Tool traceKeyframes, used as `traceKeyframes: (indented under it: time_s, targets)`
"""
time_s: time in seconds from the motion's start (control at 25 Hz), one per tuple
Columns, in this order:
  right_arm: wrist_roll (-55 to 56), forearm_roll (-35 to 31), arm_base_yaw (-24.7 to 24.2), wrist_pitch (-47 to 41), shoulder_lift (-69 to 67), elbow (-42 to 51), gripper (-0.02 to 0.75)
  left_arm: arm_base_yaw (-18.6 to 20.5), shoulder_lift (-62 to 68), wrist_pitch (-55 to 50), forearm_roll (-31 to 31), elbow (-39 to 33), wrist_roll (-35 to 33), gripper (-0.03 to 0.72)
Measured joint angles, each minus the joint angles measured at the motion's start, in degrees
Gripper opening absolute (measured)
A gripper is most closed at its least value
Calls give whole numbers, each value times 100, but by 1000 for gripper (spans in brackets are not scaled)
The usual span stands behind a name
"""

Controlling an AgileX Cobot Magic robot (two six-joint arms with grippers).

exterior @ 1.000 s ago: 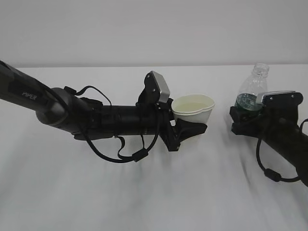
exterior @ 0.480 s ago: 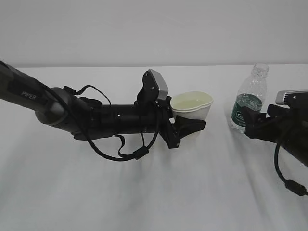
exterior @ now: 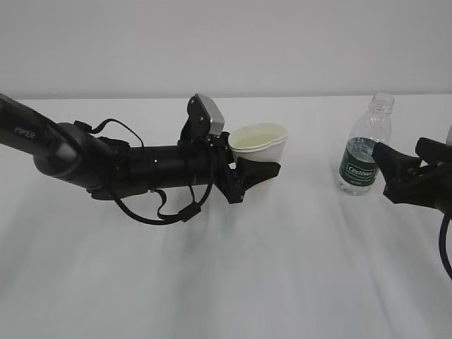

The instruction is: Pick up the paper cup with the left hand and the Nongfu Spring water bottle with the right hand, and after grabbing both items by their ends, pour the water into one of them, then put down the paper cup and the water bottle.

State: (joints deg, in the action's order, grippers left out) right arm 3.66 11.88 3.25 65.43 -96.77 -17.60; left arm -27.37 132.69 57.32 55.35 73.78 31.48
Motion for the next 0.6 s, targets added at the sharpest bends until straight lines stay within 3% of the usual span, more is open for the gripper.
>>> traceKeyframes:
  time_s: [0.6]
  targets:
    - [243,297,0,10,170,215,554,1076,-395,485,-286,-801,-170,400]
